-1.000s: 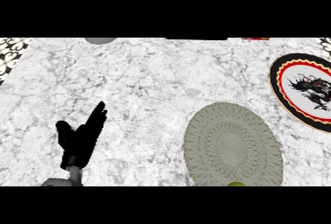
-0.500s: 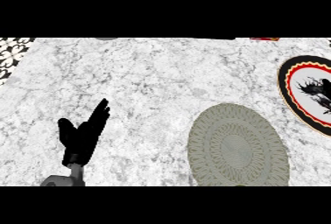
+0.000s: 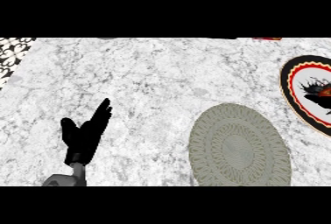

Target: Pick the tomato from the placemat and place it in the plate

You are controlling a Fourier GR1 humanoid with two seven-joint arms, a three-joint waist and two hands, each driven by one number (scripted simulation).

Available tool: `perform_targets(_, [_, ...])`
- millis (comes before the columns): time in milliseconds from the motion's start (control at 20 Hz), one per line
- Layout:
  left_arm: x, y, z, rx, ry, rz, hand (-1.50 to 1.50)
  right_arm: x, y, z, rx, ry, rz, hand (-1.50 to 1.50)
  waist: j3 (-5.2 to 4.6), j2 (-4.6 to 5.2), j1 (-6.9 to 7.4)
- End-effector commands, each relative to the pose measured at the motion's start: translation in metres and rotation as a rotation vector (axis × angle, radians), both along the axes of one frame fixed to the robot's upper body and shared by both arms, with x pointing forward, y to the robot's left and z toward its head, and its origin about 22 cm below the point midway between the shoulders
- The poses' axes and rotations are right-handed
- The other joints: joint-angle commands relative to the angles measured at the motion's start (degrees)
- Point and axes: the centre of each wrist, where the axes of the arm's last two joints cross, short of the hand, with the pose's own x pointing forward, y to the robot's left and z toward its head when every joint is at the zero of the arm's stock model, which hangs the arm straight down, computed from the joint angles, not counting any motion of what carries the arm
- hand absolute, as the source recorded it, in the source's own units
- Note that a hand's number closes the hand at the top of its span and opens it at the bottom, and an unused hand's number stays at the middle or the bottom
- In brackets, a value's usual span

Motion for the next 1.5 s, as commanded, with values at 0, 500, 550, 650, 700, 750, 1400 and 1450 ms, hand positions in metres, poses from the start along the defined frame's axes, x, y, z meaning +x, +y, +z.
perform_targets(0, [-0.007, 0.001, -0.016, 0.0, 0.074, 0.012, 0.0, 0.0, -0.004, 0.002, 0.14, -0.131, 0.03, -1.5, -0.23, 0.26, -0.8])
perform_targets(500, [-0.004, 0.004, -0.01, 0.004, 0.075, 0.025, 0.0, -0.036, -0.059, 0.029, 0.385, -0.147, 0.025, -1.5, -0.29, 0.12, -1.65])
perform_targets(550, [-0.006, 0.015, -0.006, 0.008, 0.072, 0.022, 0.0, -0.048, -0.065, 0.02, 0.403, -0.134, 0.046, -1.5, -0.28, -0.06, -1.81])
perform_targets(650, [-0.016, 0.014, -0.009, 0.015, 0.074, 0.038, 0.0, -0.061, -0.074, 0.019, 0.439, -0.123, 0.103, -1.5, -0.2, -0.15, -1.59])
perform_targets(700, [-0.005, 0.007, -0.005, 0.005, 0.063, 0.045, 0.0, -0.066, -0.082, 0.026, 0.444, -0.125, 0.135, -1.5, -0.2, -0.05, -2.25])
perform_targets(750, [-0.009, -0.006, -0.012, 0.0, 0.077, 0.033, 0.0, -0.067, -0.08, 0.021, 0.426, -0.105, 0.156, -1.5, -0.27, -0.17, -2.25])
perform_targets(1400, [-0.007, 0.011, -0.007, -0.008, 0.093, 0.058, 0.0, -0.134, -0.118, 0.016, 0.312, 0.016, 0.235, -1.5, -0.24, -0.66, -3.23])
perform_targets(1450, [-0.02, 0.021, -0.012, 0.006, 0.092, 0.062, 0.0, -0.148, -0.122, 0.01, 0.305, -0.004, 0.226, -1.5, -0.25, -0.88, -3.41])
